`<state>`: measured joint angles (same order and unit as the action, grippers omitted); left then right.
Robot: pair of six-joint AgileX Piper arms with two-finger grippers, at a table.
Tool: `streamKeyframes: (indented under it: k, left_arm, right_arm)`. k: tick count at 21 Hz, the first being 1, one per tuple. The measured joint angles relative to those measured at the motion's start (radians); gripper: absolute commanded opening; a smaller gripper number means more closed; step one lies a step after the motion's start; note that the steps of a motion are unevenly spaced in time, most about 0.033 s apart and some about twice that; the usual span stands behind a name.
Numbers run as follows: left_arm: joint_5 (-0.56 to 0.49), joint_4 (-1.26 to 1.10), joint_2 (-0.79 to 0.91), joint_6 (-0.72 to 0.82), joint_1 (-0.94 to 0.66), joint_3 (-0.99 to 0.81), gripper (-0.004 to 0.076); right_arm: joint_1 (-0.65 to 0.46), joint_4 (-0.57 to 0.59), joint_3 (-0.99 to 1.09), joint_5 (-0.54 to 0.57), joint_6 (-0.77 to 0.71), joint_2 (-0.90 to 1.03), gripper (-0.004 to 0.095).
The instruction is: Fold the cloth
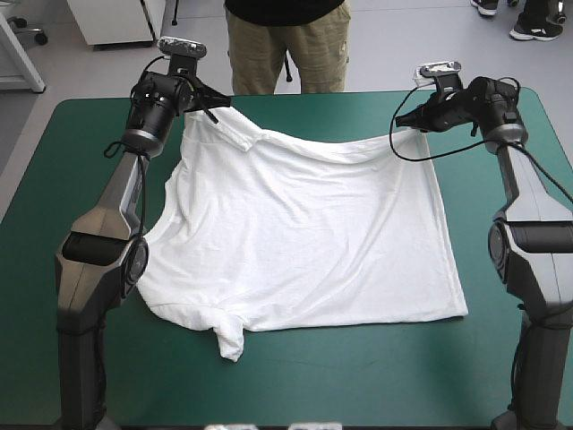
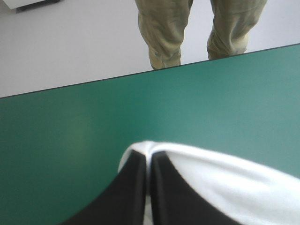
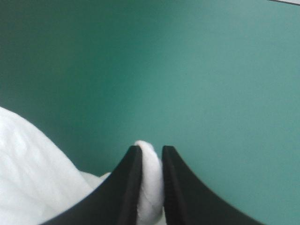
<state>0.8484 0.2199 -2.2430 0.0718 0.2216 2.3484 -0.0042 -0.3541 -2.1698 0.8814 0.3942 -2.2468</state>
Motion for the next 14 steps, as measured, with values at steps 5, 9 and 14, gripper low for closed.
streamKeyframes:
  k: [5,9,14]
  left_arm:
    - [0.0,-0.041,-0.015,-0.026,-0.047,-0.008,0.0537]
    - [0.054,-0.043,-0.005,-0.036,-0.05,-0.008,0.05]
    - [0.29,-0.048,0.165,-0.119,-0.05,-0.005,0.044]
  right_arm:
    - [0.0,0.0,-0.163,-0.017,-0.018,-0.075,0.0553]
    - [0.0,0.001,-0.226,0.032,-0.026,-0.062,0.0513]
    - [0.0,-0.005,-0.293,0.268,-0.048,0.089,0.0389]
